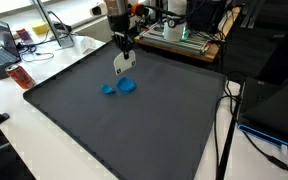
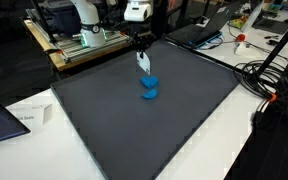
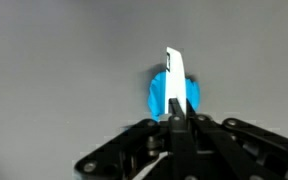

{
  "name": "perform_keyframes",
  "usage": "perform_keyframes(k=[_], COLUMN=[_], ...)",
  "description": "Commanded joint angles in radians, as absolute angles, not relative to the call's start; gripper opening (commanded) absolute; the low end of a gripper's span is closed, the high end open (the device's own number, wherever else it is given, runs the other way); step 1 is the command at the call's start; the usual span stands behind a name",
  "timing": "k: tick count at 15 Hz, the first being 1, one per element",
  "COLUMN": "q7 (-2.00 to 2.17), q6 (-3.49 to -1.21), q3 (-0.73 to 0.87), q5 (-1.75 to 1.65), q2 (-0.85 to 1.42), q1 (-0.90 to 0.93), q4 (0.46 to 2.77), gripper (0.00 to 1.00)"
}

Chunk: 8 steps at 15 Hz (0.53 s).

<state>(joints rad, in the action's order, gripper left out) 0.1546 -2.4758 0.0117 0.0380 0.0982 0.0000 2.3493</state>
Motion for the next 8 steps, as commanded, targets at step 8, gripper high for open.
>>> perform_keyframes(k=[8], q7=[0.160], q6=[-2.449], q3=[-0.007], q5=[-0.079], q2=[0.197], q1=[0.050], q4=[2.247], gripper=[0.01])
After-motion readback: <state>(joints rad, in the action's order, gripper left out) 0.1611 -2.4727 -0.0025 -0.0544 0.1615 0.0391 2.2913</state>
